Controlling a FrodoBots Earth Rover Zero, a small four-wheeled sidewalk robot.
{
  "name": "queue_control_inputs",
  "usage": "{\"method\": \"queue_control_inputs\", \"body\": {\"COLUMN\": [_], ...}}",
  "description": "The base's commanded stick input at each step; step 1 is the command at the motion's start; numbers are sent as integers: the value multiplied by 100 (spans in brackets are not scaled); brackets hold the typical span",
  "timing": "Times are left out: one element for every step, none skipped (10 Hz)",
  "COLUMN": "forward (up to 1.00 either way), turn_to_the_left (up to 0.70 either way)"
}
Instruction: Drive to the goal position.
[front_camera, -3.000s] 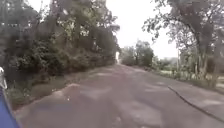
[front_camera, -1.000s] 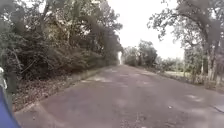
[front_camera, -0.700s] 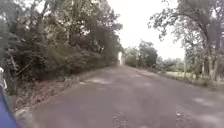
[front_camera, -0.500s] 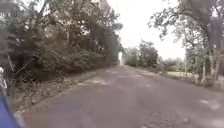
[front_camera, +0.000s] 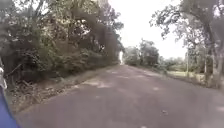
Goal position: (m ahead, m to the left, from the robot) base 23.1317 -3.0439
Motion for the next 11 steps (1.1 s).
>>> {"method": "queue_control_inputs", "body": {"forward": [70,70,70,70,70,70,70,70,70,70,70], "turn_to_the_left": [-1,-1,-1,-1,-1,-1,-1,-1,-1,-1,-1]}}
